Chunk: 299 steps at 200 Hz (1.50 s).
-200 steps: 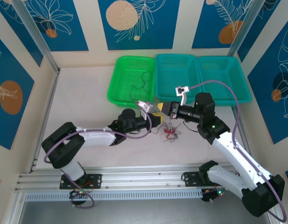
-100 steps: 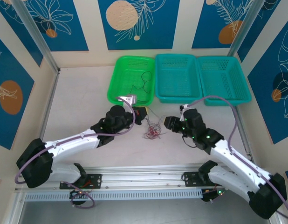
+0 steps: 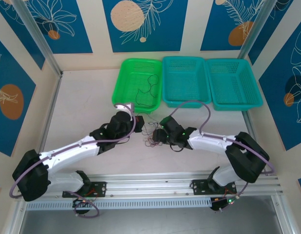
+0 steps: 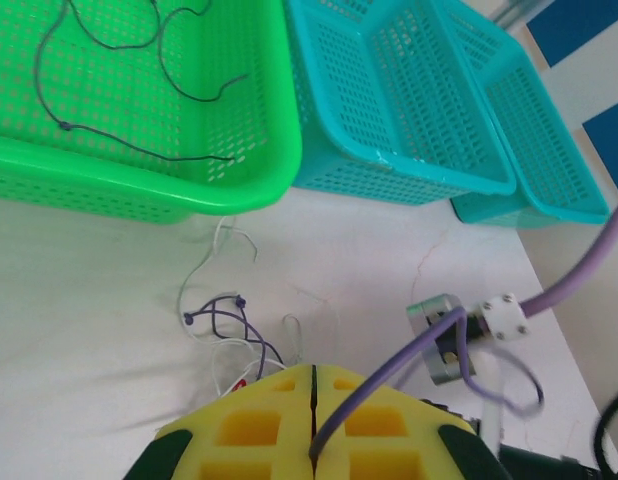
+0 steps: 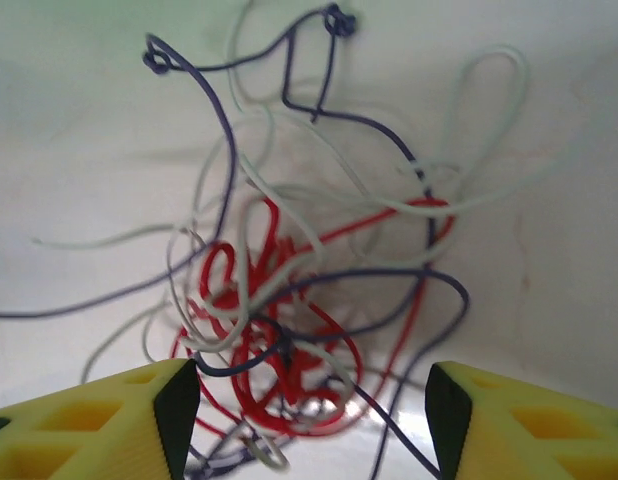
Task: Untangle the cables
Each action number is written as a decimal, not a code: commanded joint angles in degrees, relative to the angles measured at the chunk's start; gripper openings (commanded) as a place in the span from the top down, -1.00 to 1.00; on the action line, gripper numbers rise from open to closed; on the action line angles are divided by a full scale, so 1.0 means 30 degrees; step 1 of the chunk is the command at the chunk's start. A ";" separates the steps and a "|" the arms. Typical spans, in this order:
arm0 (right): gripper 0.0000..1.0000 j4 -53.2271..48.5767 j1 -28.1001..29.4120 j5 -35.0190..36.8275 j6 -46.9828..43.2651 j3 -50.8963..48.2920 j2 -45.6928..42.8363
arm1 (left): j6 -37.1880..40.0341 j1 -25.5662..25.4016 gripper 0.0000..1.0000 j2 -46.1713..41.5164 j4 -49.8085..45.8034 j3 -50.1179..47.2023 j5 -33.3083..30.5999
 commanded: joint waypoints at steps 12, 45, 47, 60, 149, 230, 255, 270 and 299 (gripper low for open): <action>-0.33 -0.0559 0.0144 0.0355 0.0986 0.2126 0.2392 | -0.0595 0.0251 1.00 -0.1312 -0.0859 -0.0407 -0.0660; 0.10 -0.3443 0.0020 0.2343 0.2368 0.3435 0.4646 | -0.0169 0.0464 1.00 -0.3256 -0.2113 -0.0929 -0.1825; 0.13 -0.3663 -0.0007 0.2536 0.2510 0.3488 0.4694 | -0.0077 0.0494 1.00 -0.3452 -0.2286 -0.0924 -0.1948; 0.33 -0.5078 -0.0424 0.3567 0.3125 0.3521 0.4664 | 0.1098 0.0992 1.00 -0.4934 -0.3433 -0.0885 -0.2897; 0.54 -0.5530 -0.9172 0.2868 0.3651 -0.1769 -0.2873 | 0.2206 1.0598 1.00 -1.3036 -1.2033 -0.0693 -0.2135; 1.00 -0.4707 -1.2427 0.0016 0.0373 -0.2926 -0.7425 | 0.3199 1.1161 1.00 -1.2592 -1.1215 -0.2632 -0.2808; 1.00 -0.4930 -1.2363 -0.0901 -0.0240 -0.2950 -0.8380 | 0.2875 1.1168 1.00 -1.2972 -1.1026 -0.3261 -0.2741; 1.00 -0.5086 -1.2155 -0.1125 -0.0641 -0.2920 -0.8629 | 0.2815 1.1169 1.00 -1.3111 -1.0492 -0.3494 -0.2332; 1.00 -0.5445 -1.1584 -0.0429 -0.0995 -0.2950 -0.8381 | 0.3479 1.1168 1.00 -1.2529 -1.0156 -0.3383 -0.2281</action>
